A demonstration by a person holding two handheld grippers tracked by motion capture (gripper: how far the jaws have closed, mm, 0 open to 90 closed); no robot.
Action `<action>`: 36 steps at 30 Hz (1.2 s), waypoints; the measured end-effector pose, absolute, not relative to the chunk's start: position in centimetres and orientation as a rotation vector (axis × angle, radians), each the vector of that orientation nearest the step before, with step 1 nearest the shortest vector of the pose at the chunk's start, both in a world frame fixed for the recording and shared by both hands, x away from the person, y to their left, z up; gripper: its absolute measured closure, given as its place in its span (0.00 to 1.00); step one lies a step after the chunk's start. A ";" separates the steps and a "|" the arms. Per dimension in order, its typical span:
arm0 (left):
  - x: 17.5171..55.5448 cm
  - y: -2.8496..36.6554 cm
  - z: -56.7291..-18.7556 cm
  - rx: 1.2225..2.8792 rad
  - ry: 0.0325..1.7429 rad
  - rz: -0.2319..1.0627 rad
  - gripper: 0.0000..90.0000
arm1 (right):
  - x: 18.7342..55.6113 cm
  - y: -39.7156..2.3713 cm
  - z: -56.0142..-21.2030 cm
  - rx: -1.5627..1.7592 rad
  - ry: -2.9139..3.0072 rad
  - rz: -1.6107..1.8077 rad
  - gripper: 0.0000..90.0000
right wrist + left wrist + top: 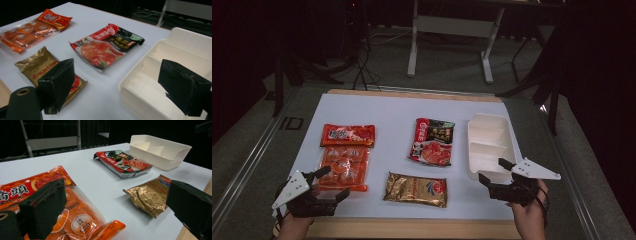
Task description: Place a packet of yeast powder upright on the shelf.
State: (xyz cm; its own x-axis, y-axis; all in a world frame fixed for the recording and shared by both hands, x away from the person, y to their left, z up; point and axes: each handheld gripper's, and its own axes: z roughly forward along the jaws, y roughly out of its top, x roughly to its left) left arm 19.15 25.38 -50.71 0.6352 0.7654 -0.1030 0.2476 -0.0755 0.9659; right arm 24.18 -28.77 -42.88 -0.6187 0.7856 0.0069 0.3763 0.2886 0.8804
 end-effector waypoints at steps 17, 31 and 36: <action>18.8 25.2 -50.6 1.639 0.838 0.506 0.03 | 26.5 -24.6 -41.6 0.877 2.273 1.335 0.13; 18.7 25.3 -50.7 1.637 0.841 0.498 0.03 | 28.3 -20.8 -42.4 0.783 2.405 1.360 0.12; 18.7 25.3 -50.7 1.638 0.842 0.496 0.03 | 29.0 -19.1 -42.8 0.726 2.488 1.389 0.12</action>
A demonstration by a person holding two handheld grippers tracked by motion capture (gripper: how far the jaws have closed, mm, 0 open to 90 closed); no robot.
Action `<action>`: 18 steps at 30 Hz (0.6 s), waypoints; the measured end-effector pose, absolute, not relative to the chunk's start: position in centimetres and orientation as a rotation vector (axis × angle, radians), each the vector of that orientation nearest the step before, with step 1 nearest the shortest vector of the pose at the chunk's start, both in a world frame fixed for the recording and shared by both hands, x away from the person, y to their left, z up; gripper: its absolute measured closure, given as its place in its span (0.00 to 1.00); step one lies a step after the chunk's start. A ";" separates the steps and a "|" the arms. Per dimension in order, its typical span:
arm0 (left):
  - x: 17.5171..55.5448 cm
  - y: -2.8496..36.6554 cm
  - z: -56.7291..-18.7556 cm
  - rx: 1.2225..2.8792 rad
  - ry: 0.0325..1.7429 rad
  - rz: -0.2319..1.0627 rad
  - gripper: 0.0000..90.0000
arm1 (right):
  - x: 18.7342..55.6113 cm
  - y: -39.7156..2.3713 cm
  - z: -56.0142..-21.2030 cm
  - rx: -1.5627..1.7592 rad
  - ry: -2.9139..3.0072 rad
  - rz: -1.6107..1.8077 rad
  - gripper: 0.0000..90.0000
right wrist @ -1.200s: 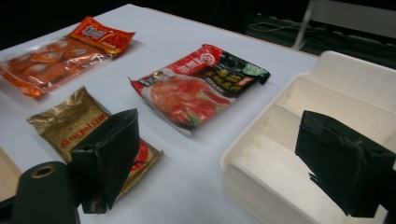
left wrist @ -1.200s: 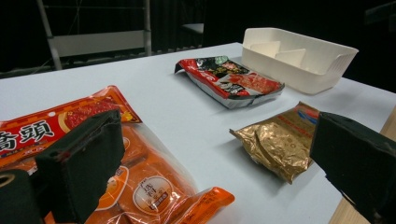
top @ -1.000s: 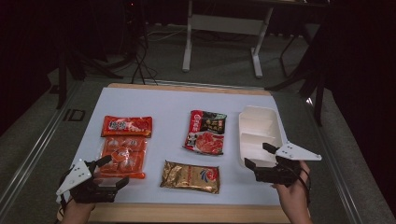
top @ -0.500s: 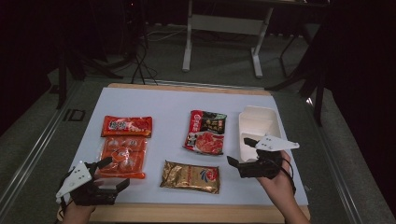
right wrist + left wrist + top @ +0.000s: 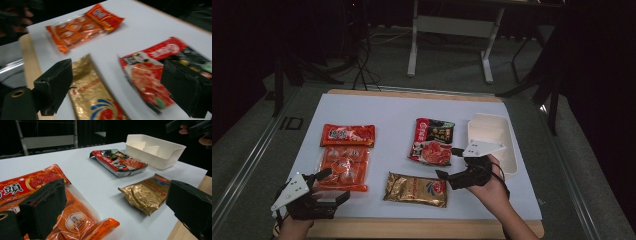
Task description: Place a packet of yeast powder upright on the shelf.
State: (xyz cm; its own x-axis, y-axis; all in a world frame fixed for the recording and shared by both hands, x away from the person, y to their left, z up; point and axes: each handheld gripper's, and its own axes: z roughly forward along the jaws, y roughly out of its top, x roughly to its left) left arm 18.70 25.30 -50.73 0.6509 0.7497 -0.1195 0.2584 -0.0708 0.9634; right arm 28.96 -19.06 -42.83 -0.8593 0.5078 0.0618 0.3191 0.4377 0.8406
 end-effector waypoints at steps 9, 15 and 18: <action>18.7 25.5 -50.8 1.633 0.848 0.491 0.03 | 29.3 -16.1 -43.8 0.651 2.554 1.396 0.14; 18.7 25.5 -50.8 1.632 0.846 0.489 0.03 | 29.7 -14.1 -44.8 0.609 2.643 1.363 0.15; 18.7 25.5 -50.8 1.633 0.845 0.487 0.03 | 29.9 -13.2 -45.3 0.594 2.679 1.353 0.18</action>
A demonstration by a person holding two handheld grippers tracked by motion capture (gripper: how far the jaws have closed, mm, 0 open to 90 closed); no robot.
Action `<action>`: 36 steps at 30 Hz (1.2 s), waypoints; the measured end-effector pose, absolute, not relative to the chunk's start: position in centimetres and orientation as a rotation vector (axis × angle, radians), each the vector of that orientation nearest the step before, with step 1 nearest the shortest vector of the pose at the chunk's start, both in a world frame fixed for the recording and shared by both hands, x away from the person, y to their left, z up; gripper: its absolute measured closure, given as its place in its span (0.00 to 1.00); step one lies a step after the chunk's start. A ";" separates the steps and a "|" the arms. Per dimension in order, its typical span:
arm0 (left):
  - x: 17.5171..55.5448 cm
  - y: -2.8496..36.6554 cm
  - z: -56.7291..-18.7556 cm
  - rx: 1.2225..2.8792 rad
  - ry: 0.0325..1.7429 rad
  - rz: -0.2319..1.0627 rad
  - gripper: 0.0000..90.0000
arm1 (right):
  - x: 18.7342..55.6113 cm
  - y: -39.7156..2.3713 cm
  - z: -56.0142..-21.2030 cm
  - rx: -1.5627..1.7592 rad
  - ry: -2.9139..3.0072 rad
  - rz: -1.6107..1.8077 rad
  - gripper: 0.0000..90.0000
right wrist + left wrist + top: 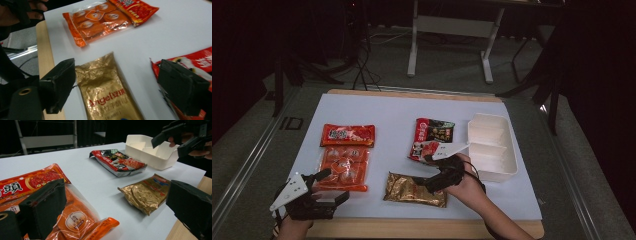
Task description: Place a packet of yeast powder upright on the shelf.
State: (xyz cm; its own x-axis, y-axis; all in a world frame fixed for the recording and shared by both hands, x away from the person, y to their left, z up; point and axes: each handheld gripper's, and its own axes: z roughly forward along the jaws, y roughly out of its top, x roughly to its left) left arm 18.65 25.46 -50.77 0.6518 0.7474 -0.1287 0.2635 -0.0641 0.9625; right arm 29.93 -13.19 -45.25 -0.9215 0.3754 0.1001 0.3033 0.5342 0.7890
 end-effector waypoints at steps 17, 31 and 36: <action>18.6 25.5 -50.8 1.630 0.843 0.482 0.03 | 31.0 -8.2 -48.1 0.449 2.844 1.290 0.44; 18.6 25.5 -50.9 1.641 0.841 0.477 0.03 | 33.3 -5.5 -51.2 0.451 2.902 1.193 0.44; 18.7 25.5 -50.9 1.642 0.842 0.473 0.03 | 33.8 -5.0 -52.3 0.451 2.960 1.126 0.43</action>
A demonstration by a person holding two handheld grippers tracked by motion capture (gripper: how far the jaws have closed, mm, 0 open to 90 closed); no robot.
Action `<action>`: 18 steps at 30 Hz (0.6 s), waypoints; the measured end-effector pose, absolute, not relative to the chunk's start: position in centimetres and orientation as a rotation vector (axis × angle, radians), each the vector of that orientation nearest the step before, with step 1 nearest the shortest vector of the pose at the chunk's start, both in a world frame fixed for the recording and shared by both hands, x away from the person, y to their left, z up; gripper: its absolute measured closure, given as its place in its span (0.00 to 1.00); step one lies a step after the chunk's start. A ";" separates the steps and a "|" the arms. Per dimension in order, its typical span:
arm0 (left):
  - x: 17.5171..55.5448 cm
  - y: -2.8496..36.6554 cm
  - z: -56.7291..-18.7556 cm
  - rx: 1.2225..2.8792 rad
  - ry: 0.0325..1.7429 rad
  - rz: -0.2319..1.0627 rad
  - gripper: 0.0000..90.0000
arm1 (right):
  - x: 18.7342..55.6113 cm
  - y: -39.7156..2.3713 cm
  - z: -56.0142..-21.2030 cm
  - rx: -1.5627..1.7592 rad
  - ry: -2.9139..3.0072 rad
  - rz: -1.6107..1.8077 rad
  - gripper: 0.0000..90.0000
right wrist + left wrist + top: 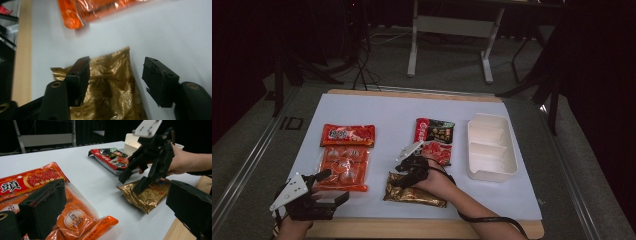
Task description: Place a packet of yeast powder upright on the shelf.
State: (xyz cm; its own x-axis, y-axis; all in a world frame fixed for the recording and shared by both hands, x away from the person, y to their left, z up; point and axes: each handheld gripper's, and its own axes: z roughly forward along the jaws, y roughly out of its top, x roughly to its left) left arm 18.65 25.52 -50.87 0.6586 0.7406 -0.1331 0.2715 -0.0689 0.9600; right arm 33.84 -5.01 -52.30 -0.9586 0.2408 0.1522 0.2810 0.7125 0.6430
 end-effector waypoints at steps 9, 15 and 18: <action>18.7 25.5 -50.9 1.644 0.842 0.468 0.03 | 33.9 -4.4 -53.5 -0.400 -2.882 -0.978 0.51; 18.7 25.4 -50.9 1.649 0.842 0.469 0.03 | 33.3 -3.9 -53.4 -0.360 -2.951 -0.931 0.61; 18.7 25.4 -50.9 1.653 0.844 0.468 0.03 | 32.5 -3.3 -53.2 -0.320 -3.027 -0.885 0.74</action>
